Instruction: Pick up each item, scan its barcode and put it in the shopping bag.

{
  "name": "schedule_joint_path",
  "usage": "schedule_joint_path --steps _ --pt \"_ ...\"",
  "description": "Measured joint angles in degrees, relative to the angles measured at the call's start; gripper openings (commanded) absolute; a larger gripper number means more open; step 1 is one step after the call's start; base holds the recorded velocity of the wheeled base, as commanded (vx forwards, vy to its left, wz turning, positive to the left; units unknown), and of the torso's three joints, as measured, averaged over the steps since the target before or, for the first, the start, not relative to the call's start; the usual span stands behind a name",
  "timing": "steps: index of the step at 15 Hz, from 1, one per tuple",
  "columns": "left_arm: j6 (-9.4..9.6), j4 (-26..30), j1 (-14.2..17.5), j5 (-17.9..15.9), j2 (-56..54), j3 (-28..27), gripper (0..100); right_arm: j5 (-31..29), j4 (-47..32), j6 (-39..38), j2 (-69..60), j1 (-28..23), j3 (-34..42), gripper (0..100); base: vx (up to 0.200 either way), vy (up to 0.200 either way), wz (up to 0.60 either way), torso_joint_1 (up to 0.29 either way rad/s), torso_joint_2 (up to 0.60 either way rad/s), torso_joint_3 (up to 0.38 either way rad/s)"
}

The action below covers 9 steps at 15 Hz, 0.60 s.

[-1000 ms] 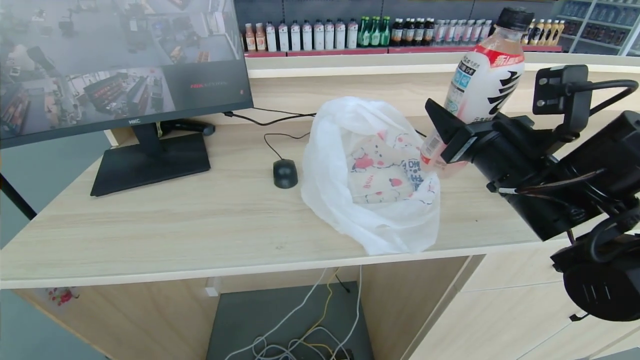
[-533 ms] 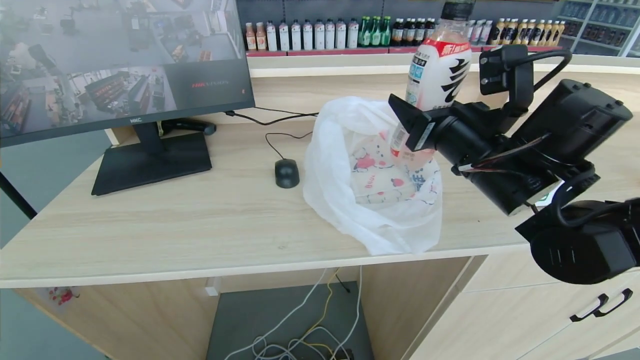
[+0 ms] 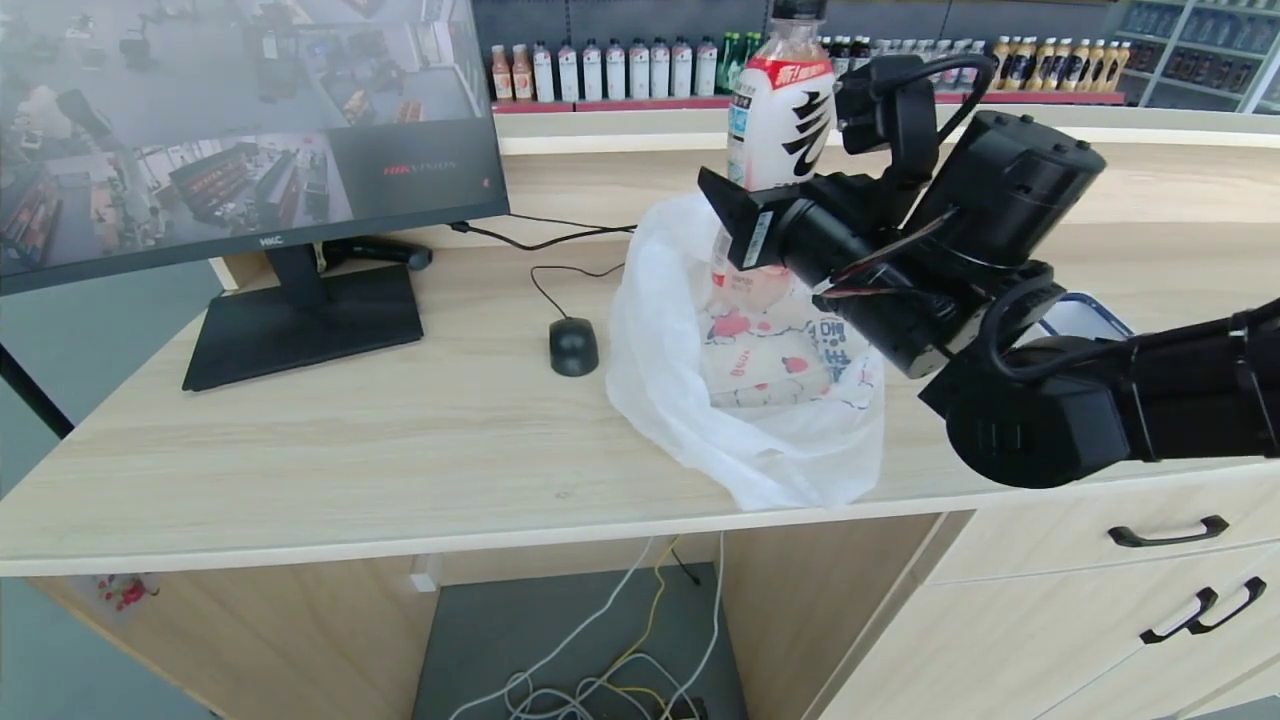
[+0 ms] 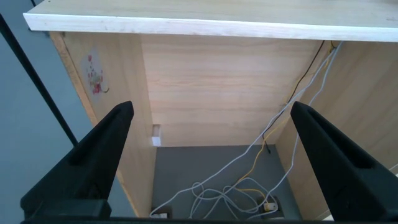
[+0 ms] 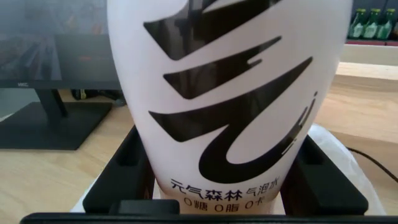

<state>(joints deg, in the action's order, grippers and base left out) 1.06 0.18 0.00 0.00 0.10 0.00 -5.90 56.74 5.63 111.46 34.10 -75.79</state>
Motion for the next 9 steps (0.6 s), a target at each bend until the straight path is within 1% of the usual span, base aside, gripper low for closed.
schedule_joint_path --steps 4,9 --pt "0.0 0.0 0.0 0.0 0.0 0.0 100 0.32 -2.0 2.06 3.58 0.66 -4.56 0 0.0 0.0 0.0 0.0 0.0 0.0" --pt "-0.02 0.0 0.0 -0.02 0.0 0.0 100 0.55 -2.02 1.69 6.86 -0.06 -6.53 0 0.0 0.0 0.0 0.0 0.0 0.0"
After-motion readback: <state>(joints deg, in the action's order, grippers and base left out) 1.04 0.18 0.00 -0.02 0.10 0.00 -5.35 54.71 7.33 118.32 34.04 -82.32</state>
